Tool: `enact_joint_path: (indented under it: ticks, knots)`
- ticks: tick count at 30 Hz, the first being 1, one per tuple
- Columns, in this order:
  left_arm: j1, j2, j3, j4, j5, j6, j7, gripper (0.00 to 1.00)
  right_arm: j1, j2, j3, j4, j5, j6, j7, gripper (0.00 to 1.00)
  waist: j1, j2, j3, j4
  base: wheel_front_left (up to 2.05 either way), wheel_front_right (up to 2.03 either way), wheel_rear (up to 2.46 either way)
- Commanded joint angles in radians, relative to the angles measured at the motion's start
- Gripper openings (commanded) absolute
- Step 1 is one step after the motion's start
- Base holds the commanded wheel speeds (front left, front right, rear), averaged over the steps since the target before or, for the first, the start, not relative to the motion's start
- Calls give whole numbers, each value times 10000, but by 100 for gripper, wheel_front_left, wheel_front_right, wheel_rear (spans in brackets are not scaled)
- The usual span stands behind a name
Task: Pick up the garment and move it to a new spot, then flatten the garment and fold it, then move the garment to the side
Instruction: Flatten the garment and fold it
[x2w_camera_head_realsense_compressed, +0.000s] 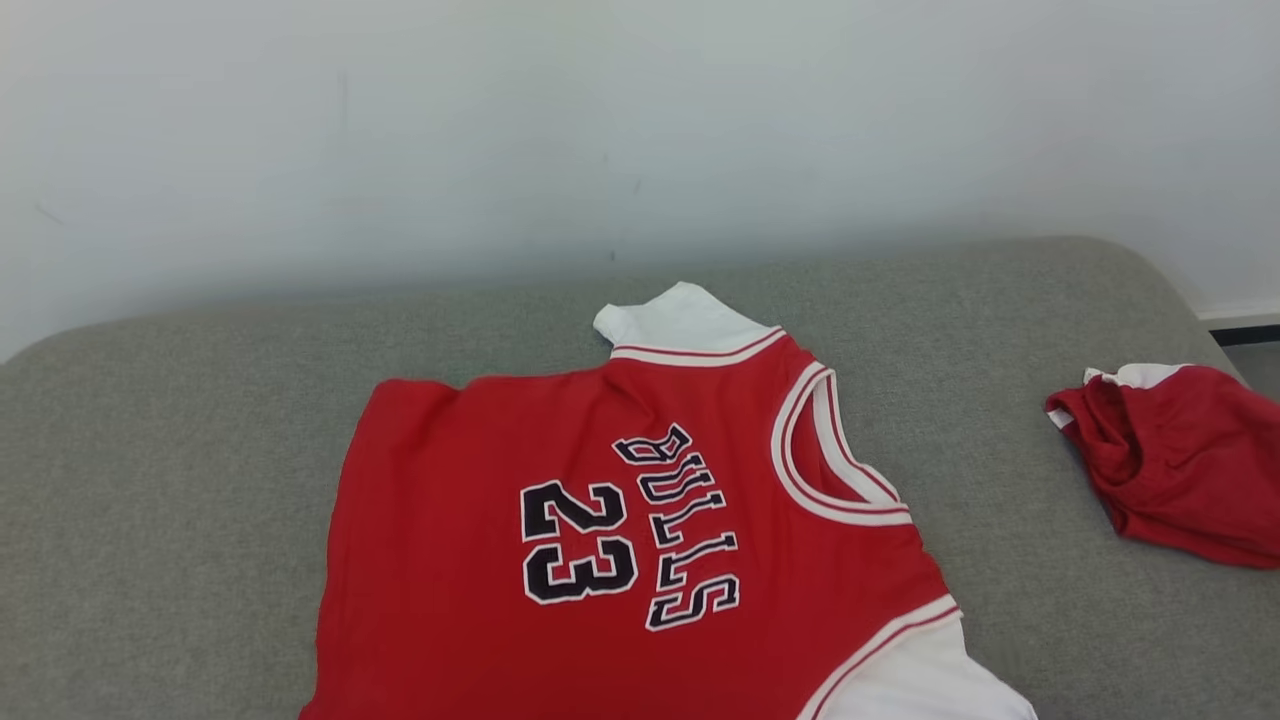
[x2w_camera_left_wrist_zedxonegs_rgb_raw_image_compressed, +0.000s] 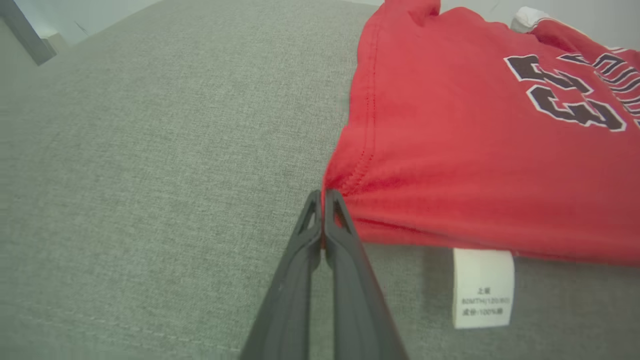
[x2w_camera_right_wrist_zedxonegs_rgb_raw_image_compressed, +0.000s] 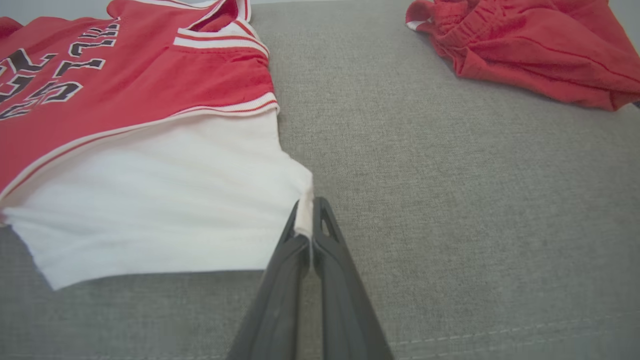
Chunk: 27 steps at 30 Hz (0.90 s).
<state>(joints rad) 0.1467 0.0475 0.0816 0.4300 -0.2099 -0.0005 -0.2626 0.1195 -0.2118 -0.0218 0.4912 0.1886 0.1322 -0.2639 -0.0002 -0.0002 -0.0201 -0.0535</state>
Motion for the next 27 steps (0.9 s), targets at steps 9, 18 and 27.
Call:
enact_joint_path:
  ticks: [9, 18, 27]
  knots:
    - [-29, 63, 364, -450, -66, 38, -29, 0, 560, -112, 14, -831, -71, -29, 5, 0, 2, 2, 106, 62, 0, 0, 0]
    - [-1102, 47, -166, -1438, 389, -307, -29, 0, -918, -159, 257, -2274, 239, -28, 5, 0, 2, 2, 851, 201, 0, 0, 0]
    - [-2578, 47, -304, -1005, 847, -557, -29, 0, -2972, -196, 294, -1262, 161, -28, 5, 0, 2, 2, 1734, 566, 0, 0, 0]
